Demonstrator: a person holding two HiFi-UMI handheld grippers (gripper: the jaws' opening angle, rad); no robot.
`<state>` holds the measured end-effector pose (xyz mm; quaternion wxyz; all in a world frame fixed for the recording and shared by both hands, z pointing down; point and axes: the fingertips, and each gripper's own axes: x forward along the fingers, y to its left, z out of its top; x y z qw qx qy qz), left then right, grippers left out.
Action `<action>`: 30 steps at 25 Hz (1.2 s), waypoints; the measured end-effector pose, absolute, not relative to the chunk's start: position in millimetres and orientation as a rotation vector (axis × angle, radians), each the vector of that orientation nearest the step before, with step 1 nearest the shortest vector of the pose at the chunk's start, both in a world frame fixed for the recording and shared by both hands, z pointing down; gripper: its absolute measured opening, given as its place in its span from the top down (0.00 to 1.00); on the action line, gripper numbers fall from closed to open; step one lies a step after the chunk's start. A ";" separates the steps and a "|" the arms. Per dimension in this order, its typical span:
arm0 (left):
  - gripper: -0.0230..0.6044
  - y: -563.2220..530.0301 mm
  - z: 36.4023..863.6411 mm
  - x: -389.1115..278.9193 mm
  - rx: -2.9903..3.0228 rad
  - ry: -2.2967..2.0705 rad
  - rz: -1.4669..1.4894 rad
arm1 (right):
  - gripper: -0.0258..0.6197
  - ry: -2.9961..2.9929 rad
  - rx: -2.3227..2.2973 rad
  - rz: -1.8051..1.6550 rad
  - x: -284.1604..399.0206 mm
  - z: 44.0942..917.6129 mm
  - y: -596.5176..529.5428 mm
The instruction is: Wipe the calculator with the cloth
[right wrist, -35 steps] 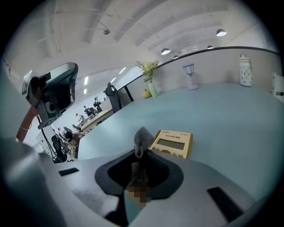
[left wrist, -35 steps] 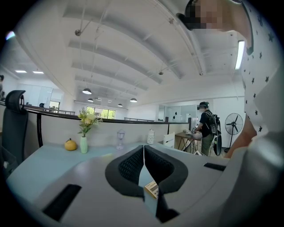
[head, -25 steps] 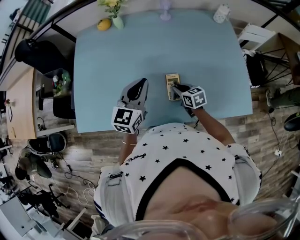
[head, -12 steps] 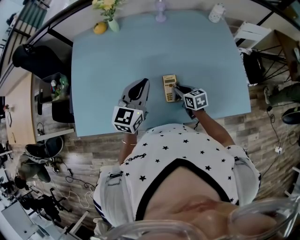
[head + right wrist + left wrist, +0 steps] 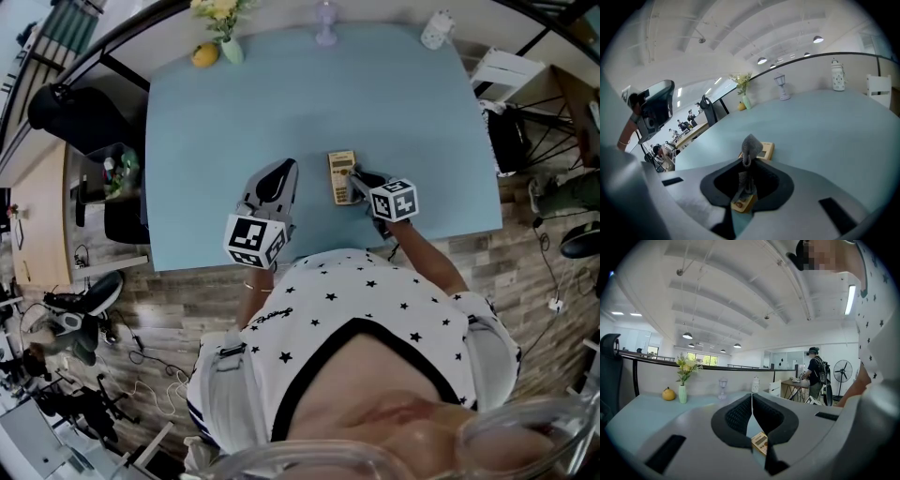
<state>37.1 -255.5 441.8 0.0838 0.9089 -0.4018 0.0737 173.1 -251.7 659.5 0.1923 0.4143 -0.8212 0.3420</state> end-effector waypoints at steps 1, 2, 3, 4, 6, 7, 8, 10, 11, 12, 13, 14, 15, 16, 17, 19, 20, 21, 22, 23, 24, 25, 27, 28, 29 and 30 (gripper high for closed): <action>0.91 -255.4 442.2 36.8 2.712 -1.200 0.221 | 0.88 -2.320 1.178 0.967 173.6 654.0 -254.1; 0.91 -254.9 442.5 36.9 2.711 -1.199 0.222 | 0.88 -2.340 1.196 0.973 174.3 647.0 -256.9; 0.91 -254.4 442.8 37.2 2.711 -1.198 0.223 | 0.88 -2.363 1.217 0.977 175.0 638.3 -260.1; 0.91 -253.9 443.0 37.7 2.711 -1.196 0.224 | 0.88 -2.391 1.238 0.980 175.5 628.1 -263.5; 0.91 -253.5 443.2 39.8 2.713 -1.191 0.227 | 0.88 -2.456 1.279 0.971 175.2 604.1 -271.1; 0.91 -253.8 443.3 41.1 2.715 -1.186 0.230 | 0.88 -2.492 1.299 0.956 174.4 591.2 -275.0; 0.91 -254.4 443.4 42.2 2.718 -1.181 0.233 | 0.88 -2.527 1.320 0.937 173.4 578.2 -278.6; 0.91 -255.9 443.3 43.1 2.723 -1.171 0.233 | 0.88 -2.590 1.360 0.888 171.2 553.6 -284.0; 0.91 -256.3 443.5 43.0 2.725 -1.167 0.233 | 0.88 -2.618 1.377 0.863 170.0 542.7 -285.3; 0.91 -256.4 443.8 42.8 2.725 -1.165 0.233 | 0.88 -2.644 1.390 0.842 169.0 532.8 -285.7; 0.91 -256.3 444.1 42.6 2.725 -1.164 0.234 | 0.88 -2.669 1.401 0.829 168.1 524.0 -285.5; 0.91 -256.2 444.4 42.6 2.725 -1.163 0.235 | 0.88 -2.693 1.410 0.822 167.5 516.2 -285.0; 0.91 -256.1 444.6 42.9 2.725 -1.163 0.235 | 0.88 -2.713 1.417 0.814 167.2 509.4 -284.4; 0.91 -256.1 444.8 43.2 2.725 -1.162 0.235 | 0.88 -2.728 1.424 0.802 167.2 503.7 -283.9; 0.91 -256.1 445.0 43.6 2.725 -1.160 0.236 | 0.88 -2.740 1.430 0.786 167.3 499.0 -283.5; 0.91 -256.2 445.1 43.9 2.727 -1.157 0.237 | 0.88 -2.751 1.440 0.752 167.8 492.2 -283.0; 0.91 -256.3 445.1 43.9 2.726 -1.156 0.238 | 0.88 -2.754 1.443 0.740 168.2 490.0 -282.9; 0.91 -256.5 445.1 44.0 2.725 -1.156 0.239 | 0.88 -2.756 1.445 0.733 168.7 488.5 -282.9; 0.91 -256.7 445.2 44.1 2.725 -1.157 0.240 | 0.89 -2.757 1.446 0.727 169.1 487.6 -282.9; 0.91 -257.0 445.3 44.0 2.724 -1.157 0.240 | 0.89 -2.756 1.447 0.722 169.4 487.0 -282.9; 0.91 -257.2 445.4 43.7 2.724 -1.157 0.240 | 0.89 -2.755 1.449 0.716 169.3 486.4 -282.7; 0.91 -257.3 445.4 43.1 2.724 -1.157 0.239 | 0.89 -2.757 1.452 0.713 169.0 485.7 -282.6; 0.91 -257.8 445.8 41.8 2.723 -1.156 0.240 | 0.89 -2.764 1.454 0.717 167.9 484.3 -282.6; 0.91 -258.2 446.1 41.5 2.723 -1.155 0.240 | 0.89 -2.767 1.453 0.721 167.2 484.1 -282.8; 0.91 -258.5 446.4 41.3 2.723 -1.154 0.241 | 0.89 -2.768 1.452 0.722 166.7 484.2 -283.1; 0.91 -258.7 446.8 41.1 2.723 -1.153 0.241 | 0.89 -2.767 1.450 0.722 166.3 484.5 -283.2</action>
